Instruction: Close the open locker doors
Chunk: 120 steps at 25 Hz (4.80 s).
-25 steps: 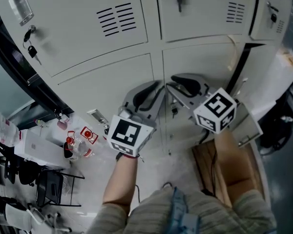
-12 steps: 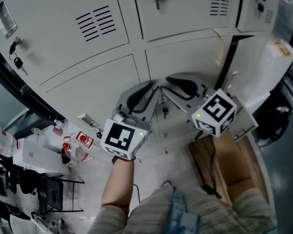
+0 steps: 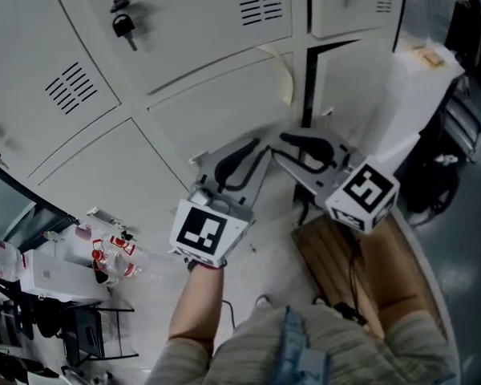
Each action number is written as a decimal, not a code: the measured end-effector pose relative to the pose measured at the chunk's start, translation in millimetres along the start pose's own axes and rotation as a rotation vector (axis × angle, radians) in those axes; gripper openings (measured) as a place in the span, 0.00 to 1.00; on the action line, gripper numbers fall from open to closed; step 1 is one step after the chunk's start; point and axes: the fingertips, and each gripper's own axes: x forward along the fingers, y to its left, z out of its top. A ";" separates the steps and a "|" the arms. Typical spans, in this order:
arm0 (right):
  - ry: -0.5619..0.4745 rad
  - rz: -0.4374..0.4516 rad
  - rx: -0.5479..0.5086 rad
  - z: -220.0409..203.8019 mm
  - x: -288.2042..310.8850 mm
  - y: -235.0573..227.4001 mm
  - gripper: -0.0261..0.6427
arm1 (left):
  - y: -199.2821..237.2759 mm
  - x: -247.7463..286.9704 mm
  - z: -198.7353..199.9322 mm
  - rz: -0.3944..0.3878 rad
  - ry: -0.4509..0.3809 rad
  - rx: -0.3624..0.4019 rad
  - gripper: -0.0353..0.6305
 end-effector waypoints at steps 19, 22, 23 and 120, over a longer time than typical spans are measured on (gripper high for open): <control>0.218 -0.178 0.108 -167.9 -242.1 -130.5 0.17 | -232.4 205.0 -62.1 -0.347 0.009 -0.070 0.15; 0.267 -0.186 0.160 -211.8 -265.9 -141.7 0.17 | -265.3 229.2 -95.0 -0.388 0.047 -0.083 0.15; 0.288 -0.185 0.180 -227.4 -271.2 -142.7 0.17 | -274.6 234.7 -107.6 -0.400 0.066 -0.095 0.15; 0.294 -0.137 0.662 -403.8 -20.8 -51.9 0.17 | -147.2 95.9 -361.5 -0.165 0.416 -0.330 0.15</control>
